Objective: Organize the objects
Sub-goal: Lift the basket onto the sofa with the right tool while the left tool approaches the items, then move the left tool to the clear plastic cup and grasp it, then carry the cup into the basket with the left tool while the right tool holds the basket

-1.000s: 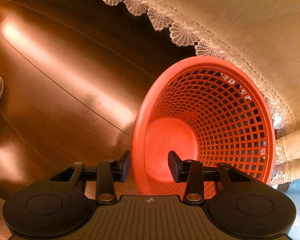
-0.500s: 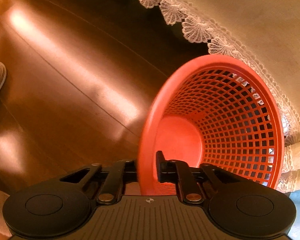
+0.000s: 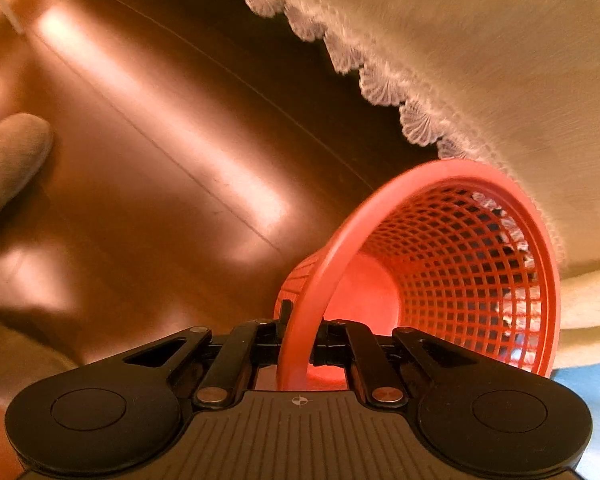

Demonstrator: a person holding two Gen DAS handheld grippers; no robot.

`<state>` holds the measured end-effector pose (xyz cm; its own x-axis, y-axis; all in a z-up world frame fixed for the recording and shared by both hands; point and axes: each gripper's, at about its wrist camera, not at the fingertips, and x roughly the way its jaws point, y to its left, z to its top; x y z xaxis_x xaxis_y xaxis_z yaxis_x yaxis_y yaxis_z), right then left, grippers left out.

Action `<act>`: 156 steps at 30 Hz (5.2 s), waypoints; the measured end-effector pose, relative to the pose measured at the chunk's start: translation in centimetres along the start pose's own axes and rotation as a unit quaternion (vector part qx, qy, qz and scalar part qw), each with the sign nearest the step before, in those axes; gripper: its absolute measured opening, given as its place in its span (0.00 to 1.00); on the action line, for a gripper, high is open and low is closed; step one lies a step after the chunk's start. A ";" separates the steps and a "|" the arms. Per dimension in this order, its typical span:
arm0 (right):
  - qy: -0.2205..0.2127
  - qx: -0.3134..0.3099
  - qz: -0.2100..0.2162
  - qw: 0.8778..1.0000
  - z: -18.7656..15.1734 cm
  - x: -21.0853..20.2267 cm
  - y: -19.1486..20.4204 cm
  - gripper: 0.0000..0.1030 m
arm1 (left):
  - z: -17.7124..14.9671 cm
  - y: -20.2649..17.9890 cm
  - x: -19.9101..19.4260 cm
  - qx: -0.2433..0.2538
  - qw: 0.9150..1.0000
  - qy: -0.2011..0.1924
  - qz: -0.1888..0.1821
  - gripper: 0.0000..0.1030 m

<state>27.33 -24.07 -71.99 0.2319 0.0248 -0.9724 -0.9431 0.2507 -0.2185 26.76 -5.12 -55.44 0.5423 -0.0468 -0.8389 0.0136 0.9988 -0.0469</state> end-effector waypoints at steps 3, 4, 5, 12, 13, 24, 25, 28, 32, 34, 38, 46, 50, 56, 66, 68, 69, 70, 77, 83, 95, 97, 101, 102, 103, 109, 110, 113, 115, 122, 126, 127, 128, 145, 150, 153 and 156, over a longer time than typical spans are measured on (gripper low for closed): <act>0.006 -0.010 0.004 1.000 0.4 -4.6 -0.2 0.02 | 1.6 0.4 -3.2 -0.018 1.000 0.007 -0.008 0.99; 0.007 -0.012 0.003 1.000 0.7 -6.4 -0.3 0.02 | 2.2 0.6 -4.4 -0.021 1.000 0.008 -0.009 0.99; 0.007 -0.009 0.006 1.000 1.0 -8.2 -0.5 0.01 | 3.0 0.8 -5.8 -0.021 1.000 0.008 -0.010 0.99; 0.012 -0.019 0.014 1.000 4.7 -21.1 -2.2 0.00 | 9.9 4.1 -15.4 -0.023 1.000 -0.004 -0.010 0.99; 0.012 -0.018 0.014 1.000 5.2 -23.0 -2.3 0.00 | 11.0 4.8 -16.9 -0.023 1.000 -0.008 -0.009 0.99; 0.008 -0.022 -0.006 1.000 11.3 -37.3 -5.0 0.00 | 21.2 10.6 -27.0 -0.019 0.999 -0.040 0.002 0.99; 0.007 -0.023 -0.010 1.000 11.3 -38.0 -5.4 0.00 | 21.9 11.0 -27.4 -0.018 0.999 -0.044 0.003 0.99; 0.010 -0.032 -0.019 0.999 11.9 -39.1 -7.0 0.00 | 23.6 11.8 -28.4 -0.020 0.998 -0.051 0.010 0.99; 0.019 -0.050 -0.029 0.998 12.1 -39.0 -9.8 0.00 | 26.0 12.1 -28.2 -0.028 0.998 -0.051 0.013 0.99; 0.025 -0.055 -0.031 0.998 12.1 -38.6 -11.4 0.00 | 27.3 12.1 -27.4 -0.033 0.998 -0.049 0.018 0.99; 0.029 -0.070 -0.024 0.997 11.6 -38.0 -16.0 0.00 | 30.6 11.7 -25.1 -0.040 0.998 -0.039 0.033 0.99; 0.036 -0.094 0.009 0.995 11.6 -34.9 -24.0 0.00 | 36.7 10.4 -19.7 -0.069 0.996 -0.010 0.056 0.99; 0.049 -0.105 0.023 0.993 12.0 -33.2 -26.7 0.00 | 38.9 9.8 -17.4 -0.085 0.995 0.000 0.053 0.99; 0.071 -0.126 0.039 0.989 12.4 -31.2 -28.9 0.00 | 41.3 9.5 -14.4 -0.081 0.996 0.015 0.046 0.99; 0.129 -0.128 0.054 0.982 13.4 -28.9 -30.5 0.00 | 43.6 11.4 -8.3 -0.036 0.999 0.032 -0.008 0.99; 0.137 -0.114 0.055 0.982 13.5 -28.9 -30.7 0.00 | 44.0 11.9 -7.0 -0.024 0.999 0.034 -0.022 0.99; 0.141 -0.109 0.055 0.982 13.5 -28.8 -30.9 0.00 | 44.2 12.0 -6.5 -0.018 0.999 0.035 -0.027 0.99; 0.146 -0.104 0.055 0.982 13.7 -28.7 -31.0 0.00 | 44.4 12.3 -5.9 -0.016 0.999 0.035 -0.031 0.99; 0.163 -0.086 0.059 0.981 13.6 -29.0 -32.0 0.00 | 45.1 12.8 -2.0 0.012 0.997 0.052 -0.059 0.99; 0.163 -0.094 0.063 0.980 13.9 -29.5 -32.4 0.00 | 45.5 12.0 0.5 0.017 0.996 0.052 -0.066 0.99; 0.161 -0.121 0.076 0.977 14.3 -29.8 -34.0 0.01 | 44.7 9.3 8.1 0.077 0.993 0.069 -0.059 0.84; 0.160 -0.125 0.077 0.976 14.2 -29.7 -34.2 0.01 | 44.3 9.4 9.5 0.084 0.992 0.074 -0.057 0.83; 0.160 -0.130 0.077 0.975 14.5 -29.6 -34.2 0.01 | 43.7 10.2 12.1 0.099 0.990 0.087 -0.047 0.78; 0.160 -0.132 0.077 0.975 14.5 -29.6 -34.2 0.01 | 43.6 10.3 12.6 0.108 0.989 0.091 -0.044 0.77; 0.159 -0.132 0.078 0.975 14.5 -29.5 -34.3 0.01 | 43.5 10.4 13.0 0.118 0.988 0.093 -0.044 0.75; 0.154 -0.128 0.072 0.977 14.8 -29.4 -34.2 0.01 | 43.1 11.4 14.8 0.173 0.977 0.113 -0.051 0.67; 0.153 -0.128 0.071 0.977 14.8 -29.4 -34.3 0.01 | 42.9 11.5 15.0 0.179 0.975 0.119 -0.052 0.66; 0.154 -0.128 0.065 0.978 15.1 -29.4 -34.3 0.01 | 42.7 11.8 15.5 0.186 0.972 0.130 -0.058 0.60; 0.156 -0.129 0.061 0.977 15.2 -29.3 -34.4 0.01 | 42.6 11.7 15.8 0.191 0.970 0.135 -0.064 0.56; 0.164 -0.132 0.054 0.976 15.3 -29.1 -34.8 0.02 | 42.7 11.8 16.3 0.181 0.970 0.146 -0.069 0.55; 0.165 -0.120 0.056 0.977 15.3 -29.1 -35.1 0.02 | 42.6 11.7 16.5 0.177 0.970 0.151 -0.064 0.45; 0.165 -0.120 0.054 0.977 15.2 -29.1 -35.2 0.02 | 42.5 11.8 16.5 0.176 0.971 0.151 -0.063 0.45; 0.165 -0.118 0.053 0.978 15.3 -29.2 -35.2 0.02 | 42.5 11.8 16.4 0.173 0.971 0.151 -0.062 0.45; 0.174 -0.117 0.055 0.976 15.2 -29.4 -35.5 0.02 | 44.1 11.5 13.1 0.166 0.975 0.137 -0.060 0.44; 0.177 -0.127 0.056 0.974 15.1 -29.3 -35.2 0.02 | 46.1 10.9 10.3 0.164 0.977 0.116 -0.072 0.44; 0.180 -0.133 0.057 0.973 14.9 -29.1 -35.1 0.02 | 48.0 10.0 8.1 0.174 0.976 0.095 -0.089 0.44; 0.180 -0.132 0.055 0.973 14.9 -29.1 -35.1 0.02 | 49.9 8.5 6.1 0.188 0.973 0.075 -0.112 0.44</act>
<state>57.24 -19.20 -34.80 0.0715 -0.3156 -0.9462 -0.9970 0.0064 -0.0775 72.07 3.82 -33.89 0.3616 -0.2376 -0.9016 0.4392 0.8964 -0.0600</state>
